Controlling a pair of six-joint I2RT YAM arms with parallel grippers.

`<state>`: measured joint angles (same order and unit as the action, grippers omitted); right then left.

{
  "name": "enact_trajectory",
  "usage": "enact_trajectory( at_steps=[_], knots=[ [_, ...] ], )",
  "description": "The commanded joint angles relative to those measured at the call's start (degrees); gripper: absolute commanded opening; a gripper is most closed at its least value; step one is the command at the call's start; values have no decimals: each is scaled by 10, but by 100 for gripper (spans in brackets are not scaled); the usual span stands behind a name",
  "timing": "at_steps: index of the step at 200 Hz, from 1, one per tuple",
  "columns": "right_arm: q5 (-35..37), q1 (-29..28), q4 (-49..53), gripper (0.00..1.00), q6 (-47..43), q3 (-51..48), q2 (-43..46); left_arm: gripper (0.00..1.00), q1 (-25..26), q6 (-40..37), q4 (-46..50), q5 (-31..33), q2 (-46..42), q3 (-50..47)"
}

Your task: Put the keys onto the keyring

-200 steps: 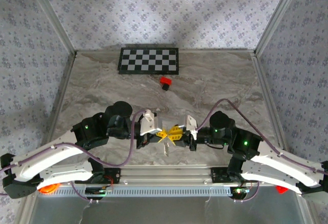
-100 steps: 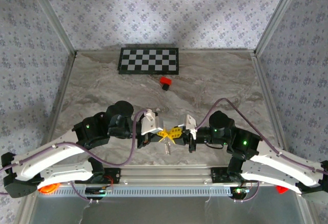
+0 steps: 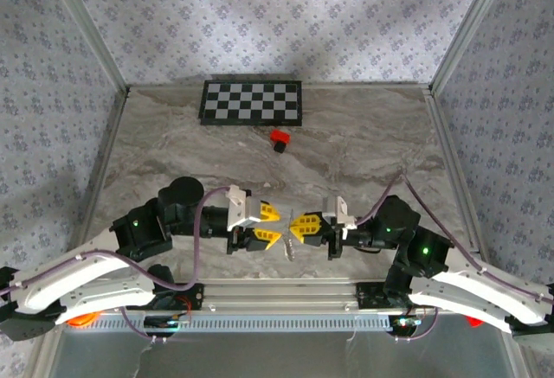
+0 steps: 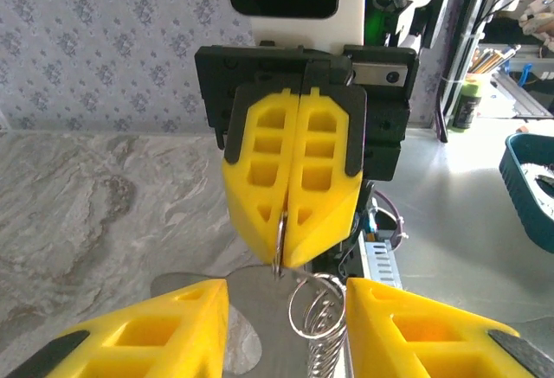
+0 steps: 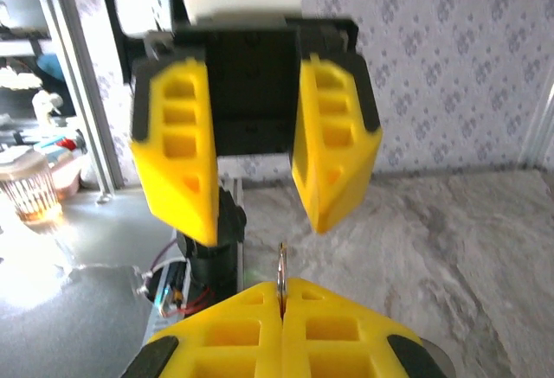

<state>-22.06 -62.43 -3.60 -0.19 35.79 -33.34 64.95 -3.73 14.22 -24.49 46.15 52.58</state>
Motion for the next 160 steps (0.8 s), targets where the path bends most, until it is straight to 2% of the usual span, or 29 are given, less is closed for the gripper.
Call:
enact_trajectory(
  at_steps=[1,36,77,160],
  knots=[
    [-23,2,-116,0,38,-20,8,39,4,27,-72,-26,-10,-12],
    [-39,3,-189,0,59,-27,-7,34,4,46,-128,-41,-9,-29],
    [-47,3,-215,0,68,-29,-14,25,4,62,-170,-49,-15,-41],
    [-49,5,-222,0,70,-36,-15,18,4,76,-210,-48,-11,-47]
  ],
)
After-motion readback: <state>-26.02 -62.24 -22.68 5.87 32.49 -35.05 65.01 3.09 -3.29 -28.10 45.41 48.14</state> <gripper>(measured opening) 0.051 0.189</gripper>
